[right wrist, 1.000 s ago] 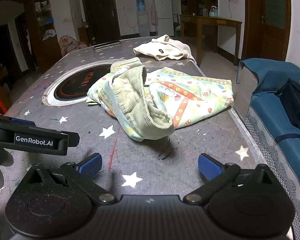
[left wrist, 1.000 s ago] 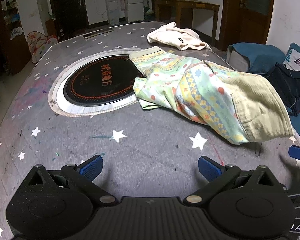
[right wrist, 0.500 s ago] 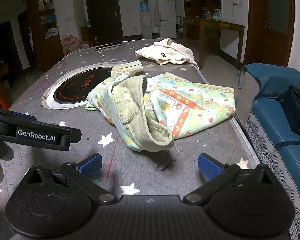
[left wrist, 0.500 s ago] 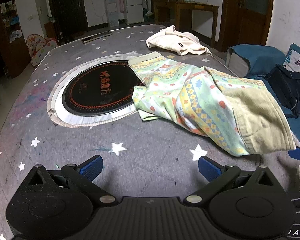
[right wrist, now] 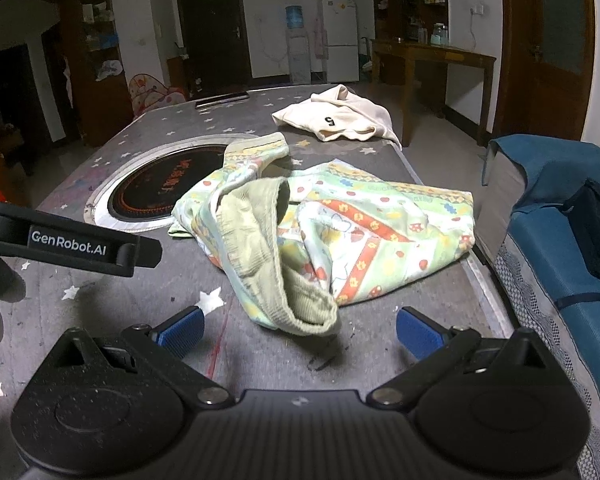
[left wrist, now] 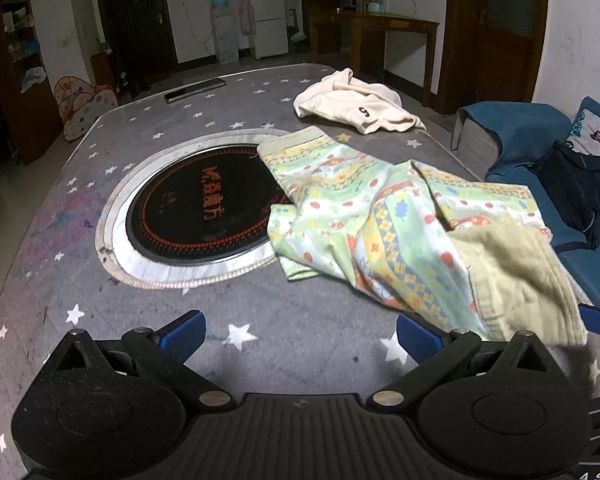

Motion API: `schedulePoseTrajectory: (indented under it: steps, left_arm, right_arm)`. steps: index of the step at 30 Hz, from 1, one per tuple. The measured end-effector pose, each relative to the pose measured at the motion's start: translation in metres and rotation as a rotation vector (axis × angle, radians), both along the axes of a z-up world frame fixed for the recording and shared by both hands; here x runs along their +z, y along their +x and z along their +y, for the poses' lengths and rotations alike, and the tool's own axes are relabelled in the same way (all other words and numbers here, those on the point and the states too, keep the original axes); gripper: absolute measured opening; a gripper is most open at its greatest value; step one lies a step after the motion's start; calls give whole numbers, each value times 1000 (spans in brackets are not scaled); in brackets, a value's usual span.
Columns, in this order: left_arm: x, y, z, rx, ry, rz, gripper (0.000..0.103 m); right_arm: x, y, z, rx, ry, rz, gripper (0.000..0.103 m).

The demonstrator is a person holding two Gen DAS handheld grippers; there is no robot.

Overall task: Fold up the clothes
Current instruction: 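Grasp the beige corduroy collar with the right gripper while the left gripper grasps the shirt edge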

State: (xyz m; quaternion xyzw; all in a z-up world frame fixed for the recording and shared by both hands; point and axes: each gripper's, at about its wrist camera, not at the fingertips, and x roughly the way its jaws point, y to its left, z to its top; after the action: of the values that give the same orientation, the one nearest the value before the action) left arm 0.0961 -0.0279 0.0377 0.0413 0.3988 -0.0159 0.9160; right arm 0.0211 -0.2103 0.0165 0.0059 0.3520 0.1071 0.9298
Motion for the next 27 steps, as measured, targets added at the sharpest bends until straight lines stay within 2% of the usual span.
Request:
schedulePoseTrajectory:
  steps: [12, 18, 23, 27]
  left_arm:
    - [24, 17, -5, 39, -23, -58, 103]
    - [34, 27, -6, 72, -60, -82, 103]
    - [36, 37, -14, 50, -80, -78, 101]
    - [35, 45, -22, 18, -98, -62, 94]
  right_arm:
    - [4, 10, -4, 23, 37, -17, 103]
    - [7, 11, -3, 35, 35, -26, 102]
    - [7, 13, -1, 53, 31, -21, 92]
    - [6, 13, 3, 75, 17, -21, 79]
